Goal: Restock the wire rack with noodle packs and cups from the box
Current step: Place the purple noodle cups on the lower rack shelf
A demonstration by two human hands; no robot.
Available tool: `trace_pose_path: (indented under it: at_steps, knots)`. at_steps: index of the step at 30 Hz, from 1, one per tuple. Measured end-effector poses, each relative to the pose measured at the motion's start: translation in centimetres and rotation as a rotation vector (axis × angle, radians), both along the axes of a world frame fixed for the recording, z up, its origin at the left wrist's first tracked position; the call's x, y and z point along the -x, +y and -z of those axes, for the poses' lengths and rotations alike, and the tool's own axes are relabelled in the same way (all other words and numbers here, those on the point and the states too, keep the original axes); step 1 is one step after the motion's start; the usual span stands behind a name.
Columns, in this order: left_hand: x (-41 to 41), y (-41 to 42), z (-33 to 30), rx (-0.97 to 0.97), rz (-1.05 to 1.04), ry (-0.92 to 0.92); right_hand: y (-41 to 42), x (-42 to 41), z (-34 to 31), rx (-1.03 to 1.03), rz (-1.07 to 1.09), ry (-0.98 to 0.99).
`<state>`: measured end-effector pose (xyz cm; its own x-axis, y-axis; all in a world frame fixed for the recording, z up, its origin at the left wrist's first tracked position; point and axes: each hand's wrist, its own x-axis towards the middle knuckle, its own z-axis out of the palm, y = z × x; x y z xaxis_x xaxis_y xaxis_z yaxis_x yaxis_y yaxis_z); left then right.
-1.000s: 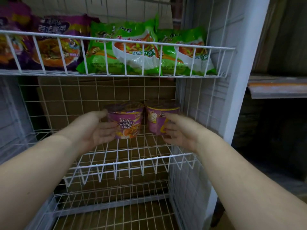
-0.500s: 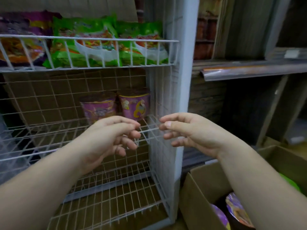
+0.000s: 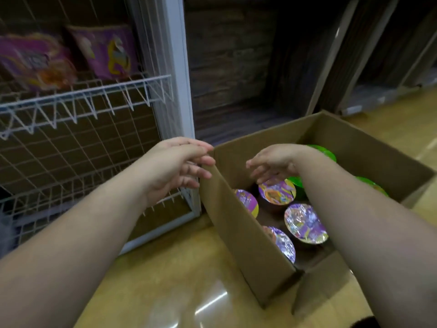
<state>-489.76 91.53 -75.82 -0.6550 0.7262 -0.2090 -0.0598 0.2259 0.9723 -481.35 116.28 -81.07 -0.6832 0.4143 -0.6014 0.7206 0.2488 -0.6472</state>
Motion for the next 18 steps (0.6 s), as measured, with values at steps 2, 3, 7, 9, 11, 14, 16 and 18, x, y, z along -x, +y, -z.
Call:
trace_pose_path:
  at_steps: [2,3,7,9,11,14,16,18]
  knots:
    - [0.0,0.3,0.4,0.01,0.014,-0.005,0.1,0.1,2.0,-0.036,-0.013,-0.099]
    - [-0.1,0.2,1.0,0.023,0.019,-0.018,0.0,0.0,3.3,-0.059,-0.03,-0.161]
    - [-0.4,0.1,2.7,0.084,0.053,-0.066,-0.4,0.5,7.0,-0.168,-0.092,-0.291]
    - [-0.4,0.0,3.6,0.118,0.062,-0.072,-1.0,0.9,8.4,-0.255,-0.154,-0.324]
    - [-0.1,-0.2,4.3,0.125,0.056,-0.098,-1.8,1.3,9.4,-0.313,-0.212,-0.369]
    - [0.3,-0.3,5.1,0.13,0.053,-0.141,-1.9,2.2,10.9,-0.346,-0.199,-0.387]
    - [0.6,-0.3,5.5,0.126,0.052,-0.167,-1.6,2.6,12.1,-0.341,-0.166,-0.352]
    - [1.0,-0.4,5.9,0.124,0.052,-0.185,-1.2,3.0,13.2,-0.346,-0.129,-0.321]
